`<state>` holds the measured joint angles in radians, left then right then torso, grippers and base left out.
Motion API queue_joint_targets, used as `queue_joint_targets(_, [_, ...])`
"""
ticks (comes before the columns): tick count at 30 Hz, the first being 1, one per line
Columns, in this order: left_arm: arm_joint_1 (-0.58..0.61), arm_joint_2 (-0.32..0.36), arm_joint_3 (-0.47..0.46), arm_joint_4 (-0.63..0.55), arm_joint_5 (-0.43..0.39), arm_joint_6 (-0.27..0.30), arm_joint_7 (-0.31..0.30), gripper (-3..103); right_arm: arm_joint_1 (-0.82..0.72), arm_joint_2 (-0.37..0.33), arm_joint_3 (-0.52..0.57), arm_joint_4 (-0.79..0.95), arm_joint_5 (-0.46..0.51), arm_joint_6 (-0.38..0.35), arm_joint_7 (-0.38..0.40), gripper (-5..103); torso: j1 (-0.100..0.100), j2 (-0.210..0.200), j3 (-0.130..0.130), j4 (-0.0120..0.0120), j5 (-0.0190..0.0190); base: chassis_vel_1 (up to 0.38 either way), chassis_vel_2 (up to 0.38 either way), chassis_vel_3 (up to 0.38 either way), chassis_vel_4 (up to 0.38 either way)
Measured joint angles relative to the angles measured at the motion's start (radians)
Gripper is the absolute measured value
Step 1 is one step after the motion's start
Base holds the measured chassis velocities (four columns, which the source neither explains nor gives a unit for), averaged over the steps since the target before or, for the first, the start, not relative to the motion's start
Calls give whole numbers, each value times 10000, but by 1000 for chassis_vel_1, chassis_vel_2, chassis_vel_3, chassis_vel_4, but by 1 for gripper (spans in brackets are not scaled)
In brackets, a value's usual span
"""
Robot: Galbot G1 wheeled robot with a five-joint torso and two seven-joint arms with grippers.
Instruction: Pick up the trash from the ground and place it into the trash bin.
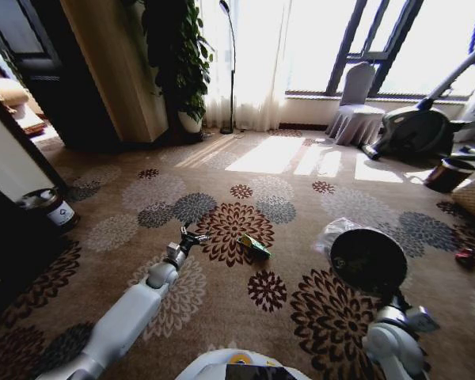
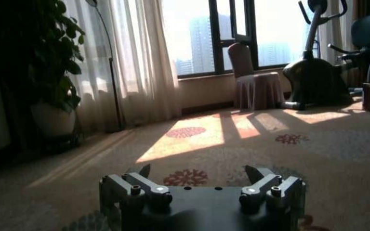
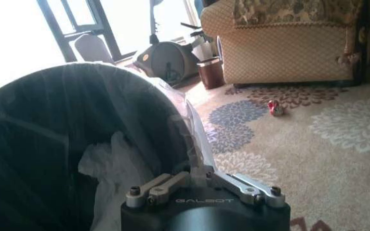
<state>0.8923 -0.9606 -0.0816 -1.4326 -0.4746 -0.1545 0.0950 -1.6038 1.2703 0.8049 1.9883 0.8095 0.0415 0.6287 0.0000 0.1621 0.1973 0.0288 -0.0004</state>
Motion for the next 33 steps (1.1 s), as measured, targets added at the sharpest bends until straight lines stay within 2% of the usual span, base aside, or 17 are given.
queue_joint_targets(4, [-366,252,104,272,-97,-97,485,98,0,0,0,0,0,0,3,0,0,0,0,-3,6,0,0,0,0])
queue_joint_targets(7, [-951,633,652,1084,-83,-310,1664,98,1,0,0,0,0,0,3,0,0,0,0,3,9,0,0,0,0])
queue_joint_targets(8, [-1104,644,828,1350,-59,-429,1943,98,-1,0,0,0,0,0,1,0,0,0,0,3,6,0,0,0,0])
queue_joint_targets(9, [-1104,644,828,1350,-59,-429,1943,98,-1,0,0,0,0,0,1,0,0,0,0,3,6,0,0,0,0])
queue_joint_targets(13, [-1955,242,1683,2763,299,-938,2677,96,0,0,0,0,0,0,2,0,0,0,1,0,3,0,0,0,0])
queue_joint_targets(17, [-2573,-139,2282,3561,613,-1201,2890,96,0,0,0,0,0,0,2,0,0,0,1,-2,3,0,0,0,0])
queue_joint_targets(20, [-3485,-666,3268,4958,1052,-1707,3100,96,0,0,0,-1,0,0,2,0,0,0,1,-3,5,0,0,0,0])
queue_joint_targets(21, [-3485,-666,3268,4958,1052,-1707,3100,96,0,0,0,-1,0,0,2,0,0,0,1,-3,5,0,0,0,0])
queue_joint_targets(25, [-4287,-1338,4323,6187,1238,-1998,3222,96,0,0,0,-1,0,0,3,0,0,0,1,-1,6,0,0,0,0])
queue_joint_targets(33, [-4660,-2078,4996,7014,1561,-2213,3237,96,0,0,0,0,0,0,3,0,0,0,1,0,5,0,0,0,0])
